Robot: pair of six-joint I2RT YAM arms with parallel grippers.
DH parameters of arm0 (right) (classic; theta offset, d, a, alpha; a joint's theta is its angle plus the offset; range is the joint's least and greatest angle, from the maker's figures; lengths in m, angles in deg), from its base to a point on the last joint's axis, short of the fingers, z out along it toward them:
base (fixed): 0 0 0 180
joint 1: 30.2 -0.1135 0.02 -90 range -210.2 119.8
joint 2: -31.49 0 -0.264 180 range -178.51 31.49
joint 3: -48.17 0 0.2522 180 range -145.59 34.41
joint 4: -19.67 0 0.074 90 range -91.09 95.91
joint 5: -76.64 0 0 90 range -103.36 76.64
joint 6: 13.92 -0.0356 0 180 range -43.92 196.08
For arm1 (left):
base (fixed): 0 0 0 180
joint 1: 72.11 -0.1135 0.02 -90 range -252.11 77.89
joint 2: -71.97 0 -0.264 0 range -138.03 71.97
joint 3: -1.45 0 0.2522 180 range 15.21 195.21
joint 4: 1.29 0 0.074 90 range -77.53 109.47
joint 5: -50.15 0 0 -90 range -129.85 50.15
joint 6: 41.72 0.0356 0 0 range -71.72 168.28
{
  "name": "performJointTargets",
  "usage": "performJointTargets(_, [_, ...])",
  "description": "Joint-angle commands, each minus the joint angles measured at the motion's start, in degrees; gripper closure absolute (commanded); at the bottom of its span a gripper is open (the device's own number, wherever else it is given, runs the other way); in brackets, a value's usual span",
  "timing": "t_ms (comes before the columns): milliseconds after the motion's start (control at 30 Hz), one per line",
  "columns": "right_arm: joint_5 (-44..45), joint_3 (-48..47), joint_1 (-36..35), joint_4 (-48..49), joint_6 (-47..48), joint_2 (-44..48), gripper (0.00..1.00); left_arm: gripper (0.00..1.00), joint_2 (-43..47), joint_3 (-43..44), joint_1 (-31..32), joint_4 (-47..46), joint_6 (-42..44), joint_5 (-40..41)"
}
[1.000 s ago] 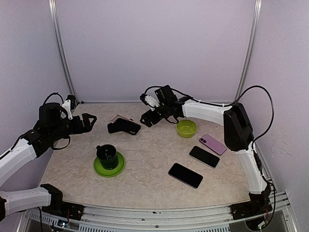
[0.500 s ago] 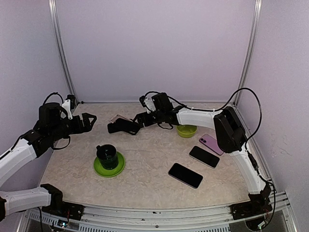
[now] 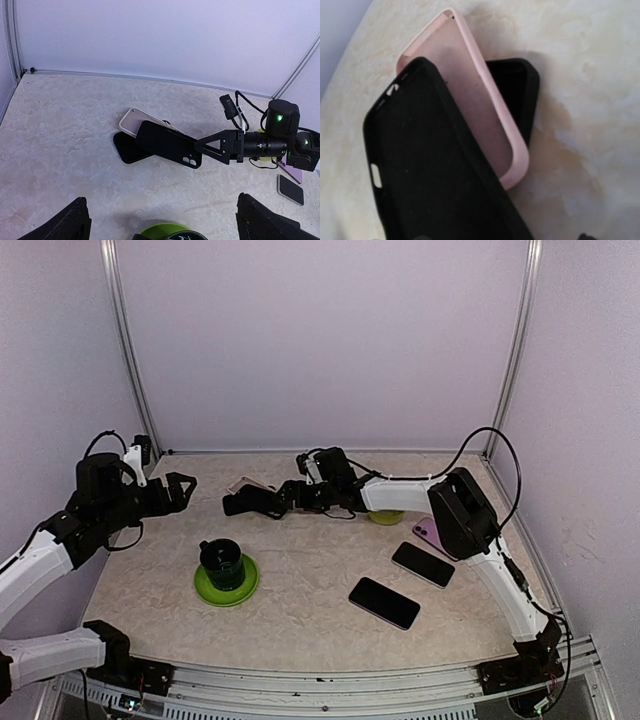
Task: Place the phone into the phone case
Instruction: Pick up the phone case from the phone case.
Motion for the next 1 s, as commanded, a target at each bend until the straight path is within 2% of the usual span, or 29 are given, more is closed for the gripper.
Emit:
performJointTargets(0, [-4.2, 0.5, 0.8, 5.8, -6.4, -1.7, 0.17, 0.01, 1.1, -0.5, -0.2, -1.1, -0.3, 0.8])
performJointTargets(367, [-11.4, 2.1, 1.2, 14.1, -15.6, -3.7, 0.24, 0.01, 1.9, -0.6, -0.1, -1.1, -0.2, 0.8])
performJointTargets(700, [-13.9, 3.4, 1.5, 16.7, -19.1, -4.9, 0.32, 0.01, 2.2, -0.6, -0.1, -1.2, -0.2, 0.9])
performJointTargets(967, [-15.9, 6.5, 2.1, 23.3, -24.2, -5.1, 0.53, 0.01, 2.8, -0.7, -0.1, -1.2, -0.1, 0.8])
